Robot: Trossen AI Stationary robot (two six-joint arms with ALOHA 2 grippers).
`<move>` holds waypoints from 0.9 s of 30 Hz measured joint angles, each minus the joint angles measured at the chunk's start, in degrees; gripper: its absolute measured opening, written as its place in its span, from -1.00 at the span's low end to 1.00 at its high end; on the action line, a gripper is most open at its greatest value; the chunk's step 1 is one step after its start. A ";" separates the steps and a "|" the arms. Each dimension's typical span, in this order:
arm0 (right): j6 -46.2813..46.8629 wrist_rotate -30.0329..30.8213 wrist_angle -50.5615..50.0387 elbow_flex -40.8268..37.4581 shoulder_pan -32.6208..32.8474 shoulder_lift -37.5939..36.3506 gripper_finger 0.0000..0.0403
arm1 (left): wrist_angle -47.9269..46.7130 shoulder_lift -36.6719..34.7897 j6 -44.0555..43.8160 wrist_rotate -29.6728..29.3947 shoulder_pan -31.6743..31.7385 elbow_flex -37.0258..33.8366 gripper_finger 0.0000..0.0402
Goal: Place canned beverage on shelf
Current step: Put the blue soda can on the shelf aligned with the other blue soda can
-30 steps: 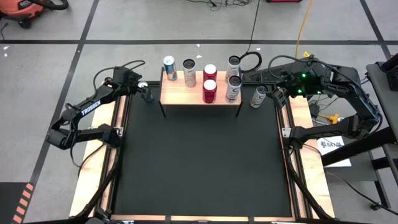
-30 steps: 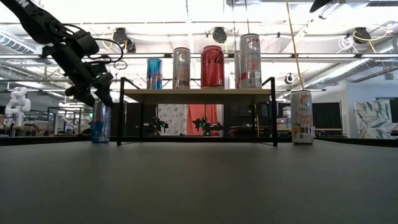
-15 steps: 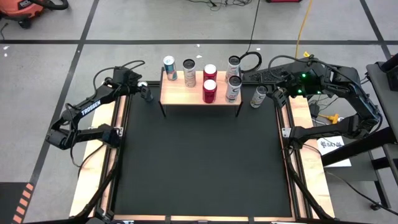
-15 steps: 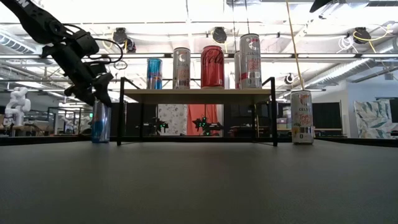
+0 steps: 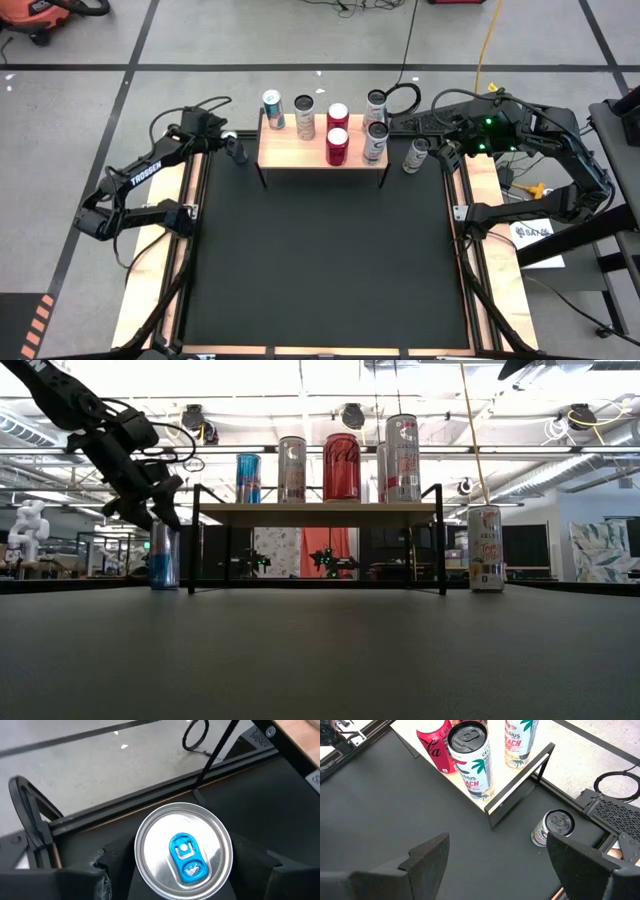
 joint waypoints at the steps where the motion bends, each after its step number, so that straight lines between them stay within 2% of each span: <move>1: 0.00 0.01 0.01 0.00 -0.01 0.00 0.58 | -0.18 0.00 -0.82 -0.03 -0.04 0.00 0.29; 11: 0.00 0.00 0.00 0.00 0.00 -0.02 0.58 | -1.47 -0.02 3.19 0.24 -0.11 0.00 0.29; 18: 0.00 0.00 0.00 0.00 0.00 0.00 0.58 | -1.23 -0.02 2.39 -0.22 -0.11 0.00 0.09; 27: 0.00 0.00 0.00 0.00 0.00 -0.02 0.58 | -1.20 -0.02 0.96 -1.04 -0.43 0.00 0.09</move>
